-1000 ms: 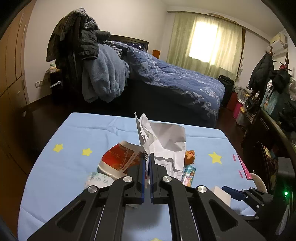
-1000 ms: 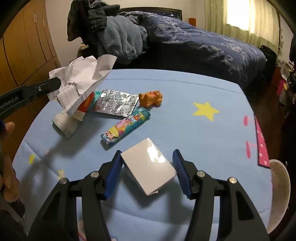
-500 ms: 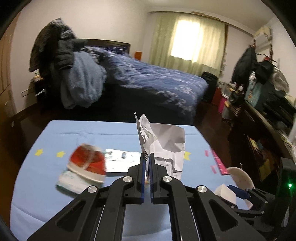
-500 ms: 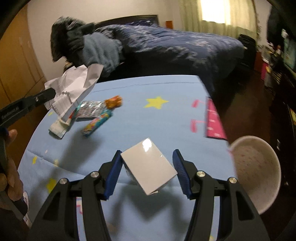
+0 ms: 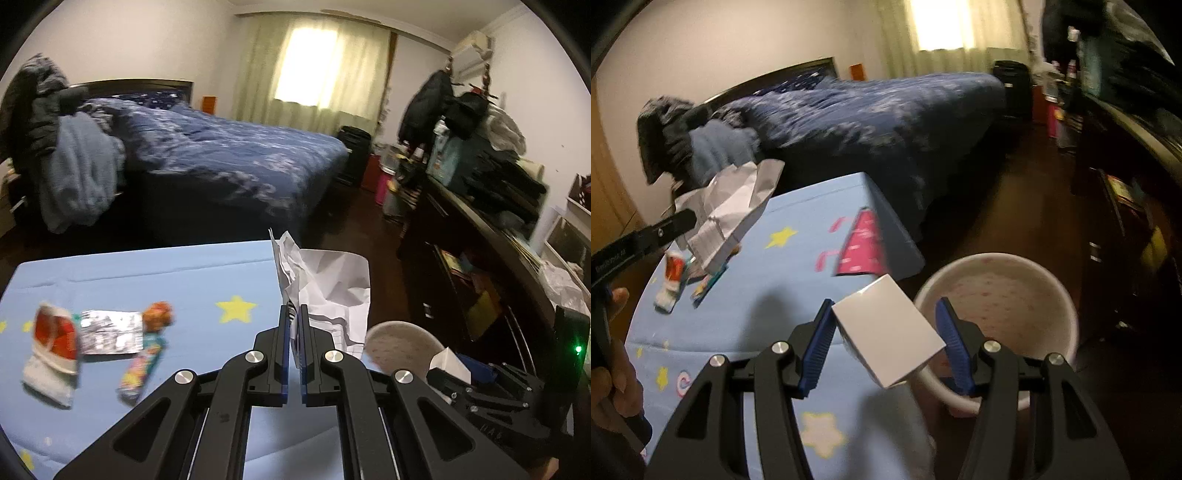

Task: Collect trash
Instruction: 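Carry the white box in the right tool toward the white bin, then open both tools over the white bin to drop the white box and paper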

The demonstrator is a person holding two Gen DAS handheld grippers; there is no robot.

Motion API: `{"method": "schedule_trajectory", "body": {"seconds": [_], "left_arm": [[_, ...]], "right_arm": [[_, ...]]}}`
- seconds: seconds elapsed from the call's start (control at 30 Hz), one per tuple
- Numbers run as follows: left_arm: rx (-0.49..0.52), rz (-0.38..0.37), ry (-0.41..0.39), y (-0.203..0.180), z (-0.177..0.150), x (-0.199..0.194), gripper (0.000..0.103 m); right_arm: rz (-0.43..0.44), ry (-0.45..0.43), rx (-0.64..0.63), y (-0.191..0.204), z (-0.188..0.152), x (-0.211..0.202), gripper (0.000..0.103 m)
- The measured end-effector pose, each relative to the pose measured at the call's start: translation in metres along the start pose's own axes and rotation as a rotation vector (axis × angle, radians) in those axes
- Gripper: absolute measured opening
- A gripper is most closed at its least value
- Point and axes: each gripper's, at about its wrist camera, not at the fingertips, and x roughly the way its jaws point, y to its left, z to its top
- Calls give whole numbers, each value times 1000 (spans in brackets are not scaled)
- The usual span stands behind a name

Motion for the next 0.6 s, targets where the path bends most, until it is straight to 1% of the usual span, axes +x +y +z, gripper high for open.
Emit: {"method": "schedule_trajectory", "body": {"seconds": [0.2, 0.37, 0.5, 0.6], "left_arm": [[56, -72, 19, -39, 4, 19, 4], [127, -125, 22, -80, 6, 30, 4], [163, -146, 30, -102, 8, 41, 4], [177, -151, 38, -112, 9, 49, 4]], "right_arm": [[-51, -23, 60, -42, -1, -10, 56], [-82, -31, 92, -69, -3, -14, 56], [-102, -35, 105, -85, -3, -15, 56], [-113, -31, 114, -96, -2, -11, 56]]}}
